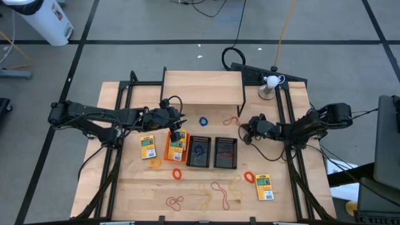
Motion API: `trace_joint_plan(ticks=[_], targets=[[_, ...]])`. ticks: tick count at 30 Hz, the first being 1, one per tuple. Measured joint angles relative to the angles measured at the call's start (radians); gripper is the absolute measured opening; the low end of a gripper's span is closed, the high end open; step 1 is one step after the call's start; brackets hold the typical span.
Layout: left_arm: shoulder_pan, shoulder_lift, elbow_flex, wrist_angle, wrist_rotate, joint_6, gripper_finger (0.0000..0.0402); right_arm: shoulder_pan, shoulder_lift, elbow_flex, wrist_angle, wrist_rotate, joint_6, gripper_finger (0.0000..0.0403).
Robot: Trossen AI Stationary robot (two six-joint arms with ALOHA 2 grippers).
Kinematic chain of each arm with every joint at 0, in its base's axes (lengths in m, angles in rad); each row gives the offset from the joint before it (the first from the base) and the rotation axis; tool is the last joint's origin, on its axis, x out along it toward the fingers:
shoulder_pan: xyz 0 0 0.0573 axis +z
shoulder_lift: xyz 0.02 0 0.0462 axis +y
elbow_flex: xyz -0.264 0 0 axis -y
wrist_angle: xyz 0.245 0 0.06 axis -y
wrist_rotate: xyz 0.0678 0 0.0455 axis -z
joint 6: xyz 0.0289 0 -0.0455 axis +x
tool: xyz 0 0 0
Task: Pick & Place Office Desk Supplies
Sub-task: Put the red rubber band into the right black bin
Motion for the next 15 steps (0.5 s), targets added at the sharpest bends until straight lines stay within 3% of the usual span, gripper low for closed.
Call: trace_joint_plan(ticks=[15], targets=[[0.000, 0.000, 0.000, 0.000, -0.001, -0.002, 0.0102, 0.004, -0.157, 0.001, 0.072, -0.058, -0.042, 0.0000]])
